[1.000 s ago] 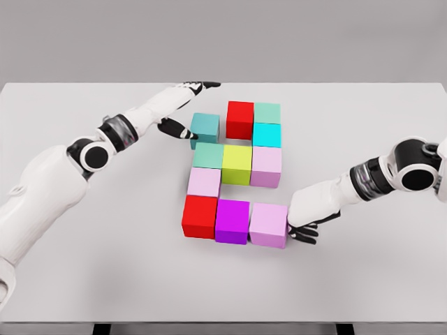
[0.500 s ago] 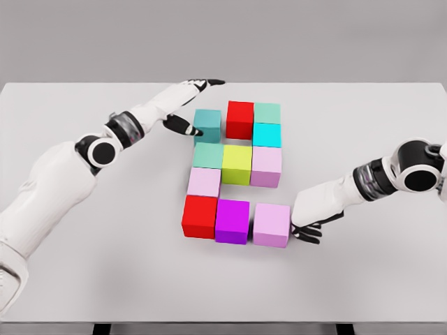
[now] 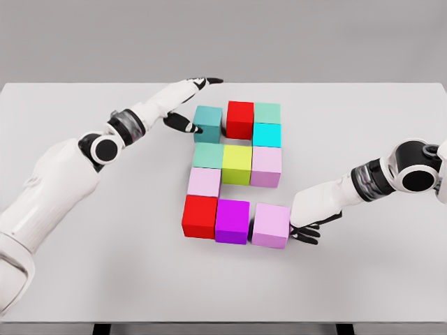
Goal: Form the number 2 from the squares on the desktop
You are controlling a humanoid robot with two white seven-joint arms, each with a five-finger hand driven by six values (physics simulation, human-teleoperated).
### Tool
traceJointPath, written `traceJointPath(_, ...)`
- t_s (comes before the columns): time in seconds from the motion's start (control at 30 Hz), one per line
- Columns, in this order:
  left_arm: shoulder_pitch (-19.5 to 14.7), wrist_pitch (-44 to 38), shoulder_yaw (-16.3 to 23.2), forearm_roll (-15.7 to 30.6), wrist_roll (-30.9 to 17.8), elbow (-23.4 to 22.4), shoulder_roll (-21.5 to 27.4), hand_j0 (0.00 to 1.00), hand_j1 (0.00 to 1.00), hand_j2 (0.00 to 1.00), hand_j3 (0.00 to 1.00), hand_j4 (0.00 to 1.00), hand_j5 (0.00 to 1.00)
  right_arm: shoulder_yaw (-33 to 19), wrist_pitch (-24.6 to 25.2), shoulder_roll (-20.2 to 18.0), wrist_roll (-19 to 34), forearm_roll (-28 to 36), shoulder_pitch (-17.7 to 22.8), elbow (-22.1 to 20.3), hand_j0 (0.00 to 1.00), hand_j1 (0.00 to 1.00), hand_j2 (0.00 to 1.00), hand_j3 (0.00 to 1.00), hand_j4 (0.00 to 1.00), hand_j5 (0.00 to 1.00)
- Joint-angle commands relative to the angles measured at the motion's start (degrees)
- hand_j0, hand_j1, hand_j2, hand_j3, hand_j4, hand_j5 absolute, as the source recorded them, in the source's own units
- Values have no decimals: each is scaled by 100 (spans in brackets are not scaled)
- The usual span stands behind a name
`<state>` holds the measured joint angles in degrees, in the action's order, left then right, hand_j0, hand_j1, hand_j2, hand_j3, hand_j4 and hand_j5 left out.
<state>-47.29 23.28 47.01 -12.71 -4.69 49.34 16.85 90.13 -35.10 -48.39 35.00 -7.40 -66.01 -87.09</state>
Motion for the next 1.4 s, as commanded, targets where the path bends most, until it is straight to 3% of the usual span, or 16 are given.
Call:
traceJointPath(0.0,0,1,-8,23,3,-82,-51,96,96,96,96,96,96,-4,10,5,0,28,0,-1,11,11,11,11,11,11)
traceJointPath(0.7,-229,1,-8,-4,3,-724,-393,96,96,96,96,96,96,-4,10,13,0,37,-18,-10,11,11,11,11,11,11)
traceJointPath(1.37,-290,-8,-16,-74,73,-891,-578,96,96,96,96,96,96,-4,10,49,0,19,-26,166,12,12,12,12,12,12)
